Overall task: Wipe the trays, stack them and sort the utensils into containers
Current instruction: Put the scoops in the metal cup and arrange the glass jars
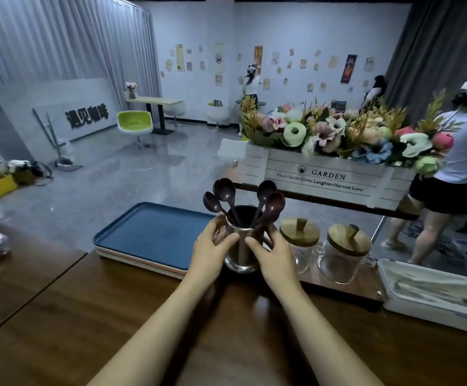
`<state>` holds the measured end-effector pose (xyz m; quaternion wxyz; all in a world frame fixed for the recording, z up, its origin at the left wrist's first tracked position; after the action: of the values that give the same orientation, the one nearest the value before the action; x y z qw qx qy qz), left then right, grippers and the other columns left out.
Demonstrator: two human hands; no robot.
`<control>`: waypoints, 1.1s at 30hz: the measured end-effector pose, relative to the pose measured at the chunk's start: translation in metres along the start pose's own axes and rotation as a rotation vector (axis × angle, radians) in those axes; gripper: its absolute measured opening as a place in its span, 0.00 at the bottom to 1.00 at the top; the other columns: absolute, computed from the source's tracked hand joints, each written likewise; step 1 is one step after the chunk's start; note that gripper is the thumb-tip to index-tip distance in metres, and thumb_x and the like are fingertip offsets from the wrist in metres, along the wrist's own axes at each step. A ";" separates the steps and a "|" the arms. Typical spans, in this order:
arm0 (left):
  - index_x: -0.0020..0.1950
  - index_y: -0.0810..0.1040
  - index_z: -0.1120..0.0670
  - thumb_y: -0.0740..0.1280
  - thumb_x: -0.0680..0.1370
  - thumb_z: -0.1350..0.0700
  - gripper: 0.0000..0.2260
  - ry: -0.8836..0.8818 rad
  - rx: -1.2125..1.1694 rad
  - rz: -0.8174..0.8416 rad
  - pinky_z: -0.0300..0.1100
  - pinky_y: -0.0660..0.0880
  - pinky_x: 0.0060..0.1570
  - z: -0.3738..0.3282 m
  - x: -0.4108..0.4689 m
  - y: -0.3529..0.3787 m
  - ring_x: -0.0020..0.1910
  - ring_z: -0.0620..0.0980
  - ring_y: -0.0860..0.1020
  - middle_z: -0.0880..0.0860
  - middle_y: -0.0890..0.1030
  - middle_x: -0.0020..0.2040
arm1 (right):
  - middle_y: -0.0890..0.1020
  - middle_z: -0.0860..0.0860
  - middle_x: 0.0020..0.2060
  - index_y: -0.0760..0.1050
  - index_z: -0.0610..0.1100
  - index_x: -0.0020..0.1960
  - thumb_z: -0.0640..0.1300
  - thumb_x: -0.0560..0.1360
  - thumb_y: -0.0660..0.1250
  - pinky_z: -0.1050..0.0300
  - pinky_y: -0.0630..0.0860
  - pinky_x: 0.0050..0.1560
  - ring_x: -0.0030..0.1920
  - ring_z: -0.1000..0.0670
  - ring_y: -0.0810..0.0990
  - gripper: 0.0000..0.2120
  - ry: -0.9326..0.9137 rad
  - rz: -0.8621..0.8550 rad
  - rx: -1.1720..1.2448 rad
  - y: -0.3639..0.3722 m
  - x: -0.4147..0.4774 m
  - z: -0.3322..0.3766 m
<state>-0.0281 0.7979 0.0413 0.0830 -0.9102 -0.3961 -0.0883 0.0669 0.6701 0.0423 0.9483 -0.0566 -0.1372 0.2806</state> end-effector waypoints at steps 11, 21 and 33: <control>0.68 0.78 0.44 0.72 0.74 0.52 0.22 0.019 -0.005 0.051 0.55 0.77 0.66 0.013 0.032 -0.002 0.60 0.44 0.82 0.40 0.84 0.58 | 0.84 0.59 0.55 0.76 0.59 0.64 0.49 0.71 0.73 0.46 0.78 0.64 0.58 0.58 0.82 0.22 0.015 -0.038 0.005 0.015 0.032 -0.013; 0.67 0.77 0.39 0.72 0.78 0.54 0.19 -0.002 0.066 0.055 0.49 0.78 0.64 0.021 0.041 0.001 0.57 0.38 0.82 0.36 0.85 0.54 | 0.84 0.61 0.54 0.75 0.66 0.61 0.57 0.67 0.71 0.45 0.78 0.62 0.56 0.58 0.82 0.23 0.053 -0.074 0.021 0.021 0.038 -0.019; 0.78 0.69 0.46 0.72 0.79 0.52 0.27 -0.066 0.202 0.023 0.41 0.75 0.59 0.017 0.017 -0.012 0.58 0.35 0.78 0.43 0.78 0.68 | 0.72 0.85 0.44 0.68 0.64 0.66 0.44 0.78 0.71 0.68 0.70 0.57 0.49 0.80 0.71 0.24 0.110 -0.013 -0.070 0.010 0.010 -0.013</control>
<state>-0.0236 0.8217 0.0296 0.1625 -0.9041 -0.3949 -0.0171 0.0736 0.6834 0.0306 0.9537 -0.1041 -0.0947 0.2659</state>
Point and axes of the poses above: each hand's wrist, its own x-axis towards the middle knuckle, its own y-axis out of the palm, z = x × y, the point moved 2 cm from there along x, towards the middle knuckle
